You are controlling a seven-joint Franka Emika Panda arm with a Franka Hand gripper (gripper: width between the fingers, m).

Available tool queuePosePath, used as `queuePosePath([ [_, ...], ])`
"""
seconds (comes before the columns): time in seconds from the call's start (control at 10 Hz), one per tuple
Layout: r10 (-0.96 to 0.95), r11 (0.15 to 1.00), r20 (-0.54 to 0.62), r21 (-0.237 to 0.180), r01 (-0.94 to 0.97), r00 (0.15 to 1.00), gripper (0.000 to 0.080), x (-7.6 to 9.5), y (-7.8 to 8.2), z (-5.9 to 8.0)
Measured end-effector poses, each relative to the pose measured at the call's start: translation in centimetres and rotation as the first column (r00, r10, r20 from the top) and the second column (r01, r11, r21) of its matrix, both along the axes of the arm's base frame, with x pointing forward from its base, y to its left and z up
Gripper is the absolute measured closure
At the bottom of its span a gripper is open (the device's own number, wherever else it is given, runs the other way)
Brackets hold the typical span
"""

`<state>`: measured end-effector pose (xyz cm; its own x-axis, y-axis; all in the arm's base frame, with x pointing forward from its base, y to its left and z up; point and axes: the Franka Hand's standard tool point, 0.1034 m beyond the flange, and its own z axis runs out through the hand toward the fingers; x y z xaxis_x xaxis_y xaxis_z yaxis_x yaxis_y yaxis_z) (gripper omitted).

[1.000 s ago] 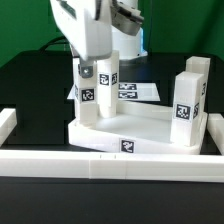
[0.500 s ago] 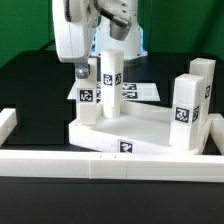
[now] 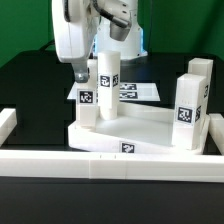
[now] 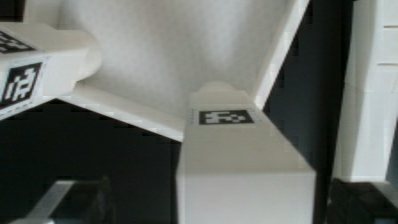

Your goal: Assemble desk

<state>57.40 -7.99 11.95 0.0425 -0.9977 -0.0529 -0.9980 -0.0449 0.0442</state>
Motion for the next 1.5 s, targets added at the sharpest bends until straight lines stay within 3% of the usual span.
queuePosePath([
  [0.3, 0.19, 0.982, 0.01, 0.008, -0.19, 0.982, 0.0152, -0.01, -0.08, 0.0],
  [0.7, 0.514, 0.858, 0.015, 0.009, -0.514, 0.858, 0.015, -0.17, -0.04, -0.27],
  [1.0, 0.783, 0.622, 0.003, 0.003, -0.783, 0.622, 0.015, -0.08, 0.12, -0.23],
  [1.4, 0.954, 0.3, -0.007, 0.012, -0.954, 0.3, 0.015, 0.24, 0.1, -0.25],
  [1.5, 0.967, 0.255, -0.005, 0.015, -0.967, 0.255, 0.015, 0.23, 0.09, -0.28],
])
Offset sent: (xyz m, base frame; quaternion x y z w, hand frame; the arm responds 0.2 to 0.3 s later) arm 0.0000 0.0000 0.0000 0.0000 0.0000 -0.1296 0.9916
